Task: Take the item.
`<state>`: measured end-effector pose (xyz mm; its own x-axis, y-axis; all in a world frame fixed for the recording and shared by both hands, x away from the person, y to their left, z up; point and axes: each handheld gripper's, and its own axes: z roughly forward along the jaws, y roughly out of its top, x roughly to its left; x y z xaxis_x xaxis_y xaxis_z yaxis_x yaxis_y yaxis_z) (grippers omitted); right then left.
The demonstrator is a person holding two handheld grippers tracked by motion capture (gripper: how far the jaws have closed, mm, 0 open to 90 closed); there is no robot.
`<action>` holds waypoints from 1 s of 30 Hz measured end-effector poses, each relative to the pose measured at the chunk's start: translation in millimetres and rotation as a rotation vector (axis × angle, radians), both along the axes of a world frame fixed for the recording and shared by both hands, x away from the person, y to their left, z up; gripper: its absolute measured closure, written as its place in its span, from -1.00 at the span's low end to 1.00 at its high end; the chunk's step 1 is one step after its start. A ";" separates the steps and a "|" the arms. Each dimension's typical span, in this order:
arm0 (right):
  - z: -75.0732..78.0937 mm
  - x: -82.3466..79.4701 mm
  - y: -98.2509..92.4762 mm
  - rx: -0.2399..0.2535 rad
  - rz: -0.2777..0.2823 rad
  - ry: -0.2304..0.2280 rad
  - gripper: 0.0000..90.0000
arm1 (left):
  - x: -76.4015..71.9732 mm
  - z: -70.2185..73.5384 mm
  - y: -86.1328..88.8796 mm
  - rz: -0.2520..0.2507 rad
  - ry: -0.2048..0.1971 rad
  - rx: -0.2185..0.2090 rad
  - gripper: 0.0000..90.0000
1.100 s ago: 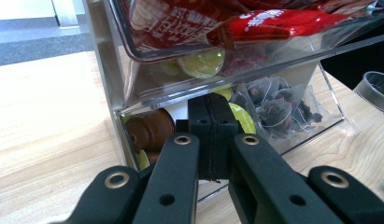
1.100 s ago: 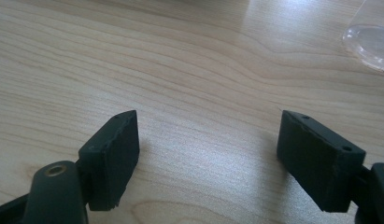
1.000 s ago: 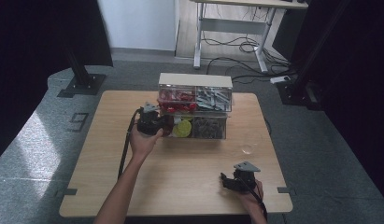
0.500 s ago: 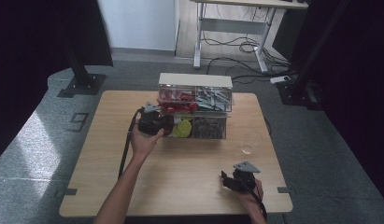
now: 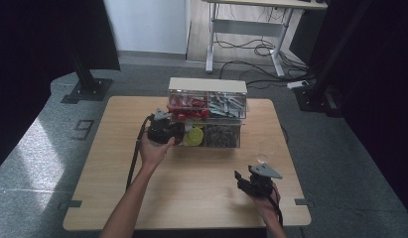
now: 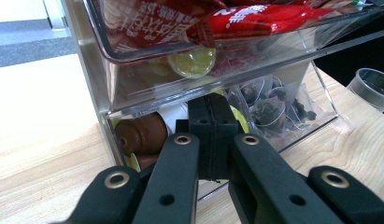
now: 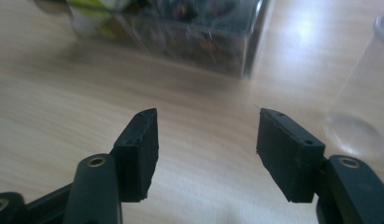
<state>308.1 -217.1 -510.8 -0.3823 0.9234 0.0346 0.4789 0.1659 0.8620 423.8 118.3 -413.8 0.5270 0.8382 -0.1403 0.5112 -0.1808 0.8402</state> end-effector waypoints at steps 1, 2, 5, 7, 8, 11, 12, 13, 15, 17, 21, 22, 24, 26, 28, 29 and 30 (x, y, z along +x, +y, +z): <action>5.4 2.2 2.1 0.015 0.003 -0.014 -0.10 | 0.0 0.3 0.0 -0.002 0.000 0.002 1.00; 5.4 2.2 2.1 0.015 0.003 -0.014 -0.10 | 0.1 0.7 0.2 -0.003 0.001 0.003 1.00; 11.9 7.9 5.6 0.012 0.006 -0.033 -0.10 | 0.6 0.9 1.3 -0.009 0.006 -0.001 1.00; 15.1 13.1 6.9 0.008 -0.001 -0.038 -0.10 | 0.4 1.1 1.4 -0.009 0.006 0.001 1.00; 15.9 15.4 7.1 0.010 -0.002 -0.037 -0.10 | 0.3 1.2 1.3 -0.008 0.006 0.002 1.00; 18.0 20.6 6.9 0.016 0.000 -0.032 -0.10 | 0.0 1.3 0.9 -0.008 0.005 0.007 1.00; 18.4 22.2 6.8 0.019 0.000 -0.032 -0.10 | 0.1 1.2 1.1 -0.009 0.004 0.007 1.00; 18.8 23.2 6.7 0.022 0.000 -0.028 -0.09 | 0.5 1.2 1.3 -0.010 0.006 0.004 1.00; 19.1 26.7 6.8 0.026 0.002 -0.026 -0.08 | 1.4 0.7 1.9 -0.013 0.010 -0.009 1.00; 19.2 29.2 7.6 0.028 0.004 -0.022 -0.08 | 2.1 0.4 2.1 -0.014 0.013 -0.017 1.00; 21.7 34.3 10.5 0.039 0.010 -0.021 -0.06 | 2.3 -0.3 1.4 -0.015 0.011 -0.017 1.00; 22.2 35.3 11.0 0.043 0.010 -0.020 -0.06 | 2.4 -0.5 1.1 -0.016 0.012 -0.018 1.00; 23.4 38.0 12.3 0.051 0.013 -0.020 -0.05 | 2.4 -0.7 0.6 -0.019 0.013 -0.016 1.00; 24.8 40.0 14.1 0.052 0.018 -0.020 -0.04 | 2.3 -0.6 0.4 -0.019 0.013 -0.018 1.00; 26.6 42.0 15.7 0.049 0.020 -0.025 -0.02 | 2.1 -0.5 0.2 -0.019 0.014 -0.021 1.00; 27.7 43.3 16.7 0.050 0.021 -0.025 -0.01 | 2.1 -0.6 0.1 -0.019 0.014 -0.022 1.00; 28.6 44.4 17.4 0.051 0.024 -0.026 -0.01 | 2.1 -0.6 0.0 -0.020 0.015 -0.022 1.00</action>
